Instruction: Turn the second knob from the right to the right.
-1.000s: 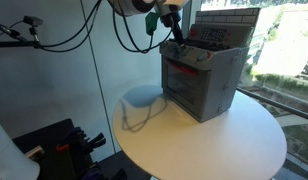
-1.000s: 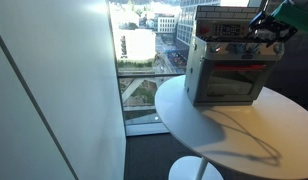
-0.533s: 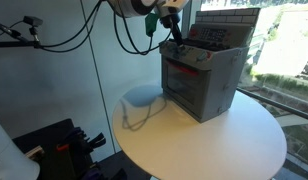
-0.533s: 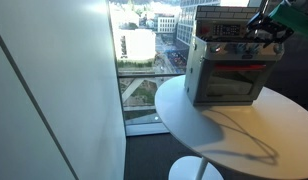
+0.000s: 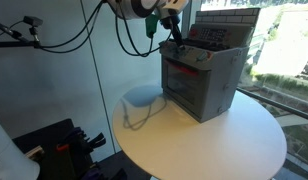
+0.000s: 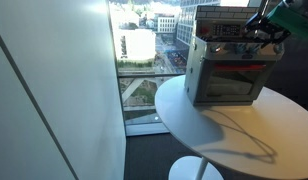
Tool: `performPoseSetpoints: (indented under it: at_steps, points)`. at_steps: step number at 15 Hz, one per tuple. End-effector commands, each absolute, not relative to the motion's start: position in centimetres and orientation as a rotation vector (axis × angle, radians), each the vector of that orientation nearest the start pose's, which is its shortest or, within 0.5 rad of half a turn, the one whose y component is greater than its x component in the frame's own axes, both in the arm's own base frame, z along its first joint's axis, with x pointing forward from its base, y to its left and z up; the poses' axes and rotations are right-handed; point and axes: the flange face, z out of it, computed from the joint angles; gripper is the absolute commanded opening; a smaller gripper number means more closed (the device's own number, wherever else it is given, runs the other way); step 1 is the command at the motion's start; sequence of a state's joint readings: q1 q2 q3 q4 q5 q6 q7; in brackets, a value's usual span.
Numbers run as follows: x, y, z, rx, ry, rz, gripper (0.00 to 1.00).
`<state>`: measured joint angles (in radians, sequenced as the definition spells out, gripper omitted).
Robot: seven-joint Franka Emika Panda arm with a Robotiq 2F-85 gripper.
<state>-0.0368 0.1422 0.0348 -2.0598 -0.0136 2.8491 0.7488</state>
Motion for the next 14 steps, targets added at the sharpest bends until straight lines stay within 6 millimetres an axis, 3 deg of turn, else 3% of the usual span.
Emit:
performPoseSetpoints:
  at_steps: [1,4,10,14]
  points:
    - [62.9,-0.2,44.4,-2.563,1.014,-0.888,0.86]
    - [62.9,-0.3,44.4,-2.559,1.018,-0.890,0.56]
    - [62.5,-1.4,43.9,-2.556,1.053,-0.880,0.12]
    - [62.4,-1.3,44.0,-2.548,1.066,-0.880,0.12]
